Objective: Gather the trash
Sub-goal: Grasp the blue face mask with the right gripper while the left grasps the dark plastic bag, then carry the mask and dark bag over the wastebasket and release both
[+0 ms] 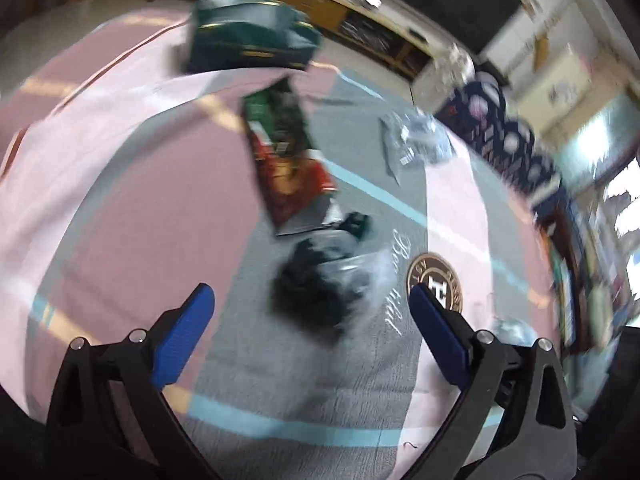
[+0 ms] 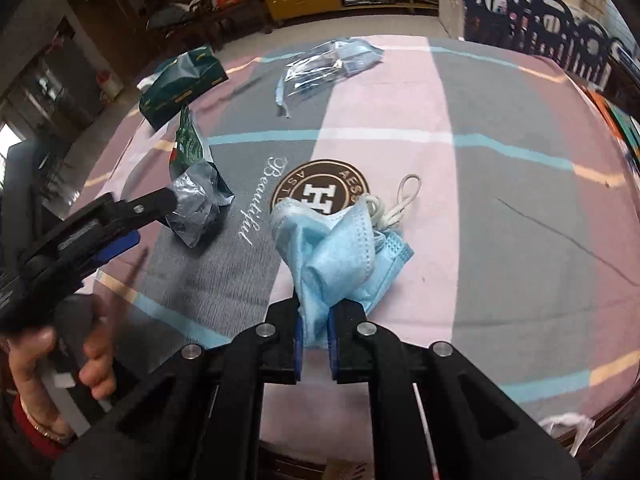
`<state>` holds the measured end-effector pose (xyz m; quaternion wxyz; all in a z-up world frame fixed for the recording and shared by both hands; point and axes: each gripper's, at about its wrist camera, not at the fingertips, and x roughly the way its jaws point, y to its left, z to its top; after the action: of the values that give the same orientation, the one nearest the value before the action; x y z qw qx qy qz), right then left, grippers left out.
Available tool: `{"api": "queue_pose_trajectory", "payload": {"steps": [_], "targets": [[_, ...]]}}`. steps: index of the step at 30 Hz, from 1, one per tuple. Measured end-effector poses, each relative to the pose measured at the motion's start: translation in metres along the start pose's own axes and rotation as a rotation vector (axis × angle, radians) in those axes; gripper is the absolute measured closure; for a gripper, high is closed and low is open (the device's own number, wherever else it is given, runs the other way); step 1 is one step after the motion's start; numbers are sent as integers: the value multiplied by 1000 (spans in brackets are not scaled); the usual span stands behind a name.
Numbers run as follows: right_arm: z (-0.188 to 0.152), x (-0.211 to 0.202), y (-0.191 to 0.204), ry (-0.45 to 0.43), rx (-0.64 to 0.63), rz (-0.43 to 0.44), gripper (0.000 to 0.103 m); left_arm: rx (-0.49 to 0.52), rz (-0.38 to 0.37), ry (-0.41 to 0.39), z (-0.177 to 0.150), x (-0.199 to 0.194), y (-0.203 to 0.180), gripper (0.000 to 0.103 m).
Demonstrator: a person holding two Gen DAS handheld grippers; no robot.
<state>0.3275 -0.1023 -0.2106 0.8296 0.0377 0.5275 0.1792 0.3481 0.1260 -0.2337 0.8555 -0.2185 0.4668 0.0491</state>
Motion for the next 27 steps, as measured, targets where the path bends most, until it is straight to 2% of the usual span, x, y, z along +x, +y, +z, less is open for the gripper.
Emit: {"api": "queue_pose_trajectory", "payload": {"steps": [1, 3, 5, 6, 8, 10, 12, 13, 19, 24, 27], "targets": [[-6, -6, -4, -7, 18, -1, 93, 54, 28, 14, 3, 7, -11, 6], [-19, -14, -7, -15, 37, -18, 93, 91, 66, 47, 6, 20, -19, 6], [-30, -21, -8, -25, 42, -32, 93, 74, 49, 88, 2, 28, -19, 7], [-31, -24, -9, -30, 48, -35, 93, 68, 47, 88, -1, 29, -18, 10], [-37, -26, -7, -41, 58, -44, 93, 140, 86, 57, -6, 29, -24, 28], [-41, -27, -6, -45, 67, -50, 93, 200, 88, 35, -10, 27, -26, 38], [-45, -30, -5, -51, 82, -51, 93, 206, 86, 20, -13, 22, -23, 40], [-47, -33, -5, -55, 87, -54, 93, 205, 91, 13, -14, 20, -21, 45], [-60, -60, -4, -95, 94, -82, 93, 169, 134, -74, -24, -19, -7, 47], [-71, -86, -3, -135, 80, -138, 93, 190, 66, -142, -41, -76, -24, 47], [-78, -104, -1, -164, 68, -162, 93, 244, 26, -183, -56, -111, -45, 47]]}}
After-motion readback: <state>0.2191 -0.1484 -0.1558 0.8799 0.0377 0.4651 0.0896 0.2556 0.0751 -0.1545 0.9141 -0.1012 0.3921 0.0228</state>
